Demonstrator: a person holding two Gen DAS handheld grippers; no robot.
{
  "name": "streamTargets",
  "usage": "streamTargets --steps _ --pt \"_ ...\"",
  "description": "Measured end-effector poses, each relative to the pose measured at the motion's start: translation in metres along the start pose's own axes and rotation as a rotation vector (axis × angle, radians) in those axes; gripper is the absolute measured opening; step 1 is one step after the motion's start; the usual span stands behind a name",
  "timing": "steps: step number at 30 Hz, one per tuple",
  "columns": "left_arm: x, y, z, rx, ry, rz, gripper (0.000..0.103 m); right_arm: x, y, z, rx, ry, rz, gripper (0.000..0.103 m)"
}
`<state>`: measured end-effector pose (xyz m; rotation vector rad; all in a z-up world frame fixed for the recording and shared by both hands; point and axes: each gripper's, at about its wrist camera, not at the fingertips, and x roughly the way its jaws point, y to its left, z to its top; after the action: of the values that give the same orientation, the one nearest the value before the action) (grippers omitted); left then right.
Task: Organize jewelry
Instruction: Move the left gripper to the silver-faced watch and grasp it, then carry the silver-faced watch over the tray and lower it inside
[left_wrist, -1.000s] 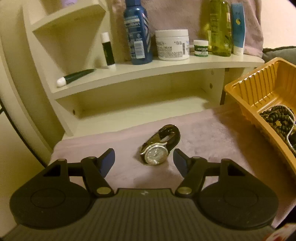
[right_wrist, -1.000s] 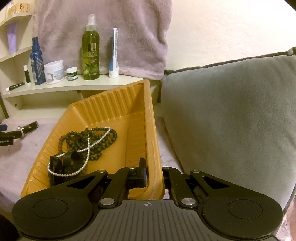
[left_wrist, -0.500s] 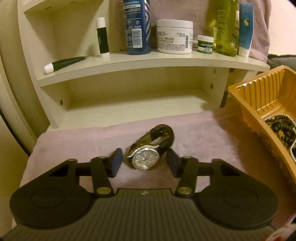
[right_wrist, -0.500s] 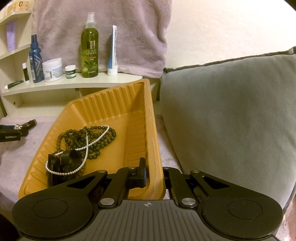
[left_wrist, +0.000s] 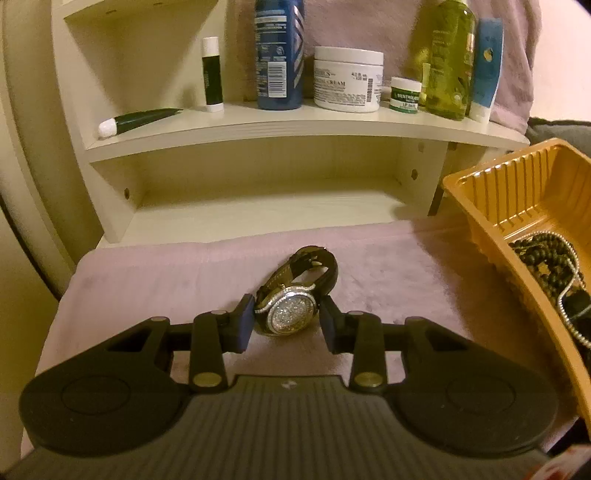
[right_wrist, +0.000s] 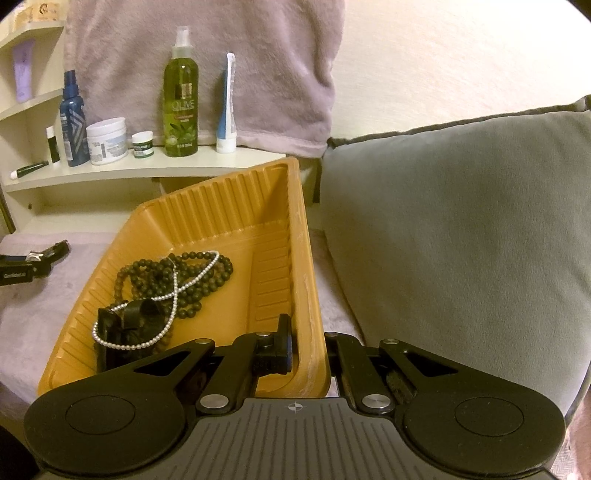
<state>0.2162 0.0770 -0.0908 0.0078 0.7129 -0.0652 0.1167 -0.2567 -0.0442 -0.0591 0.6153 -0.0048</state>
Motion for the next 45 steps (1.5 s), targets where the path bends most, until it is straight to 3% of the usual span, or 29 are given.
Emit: streamTargets --steps 7,26,34,45 --pt "-0.013 -0.001 0.001 -0.062 0.005 0.005 0.033 -0.005 0.001 0.000 0.001 -0.008 0.004 0.005" --pt "-0.042 -0.022 0.015 -0.093 -0.022 -0.052 0.033 -0.010 0.003 0.003 0.002 -0.024 0.018 0.005" --pt "-0.055 -0.036 0.026 -0.091 -0.046 -0.100 0.033 -0.010 0.002 0.002 0.005 -0.024 0.018 0.005" --pt "-0.072 -0.075 0.040 -0.065 -0.069 -0.223 0.033 -0.006 -0.002 0.001 0.022 -0.019 0.023 0.005"
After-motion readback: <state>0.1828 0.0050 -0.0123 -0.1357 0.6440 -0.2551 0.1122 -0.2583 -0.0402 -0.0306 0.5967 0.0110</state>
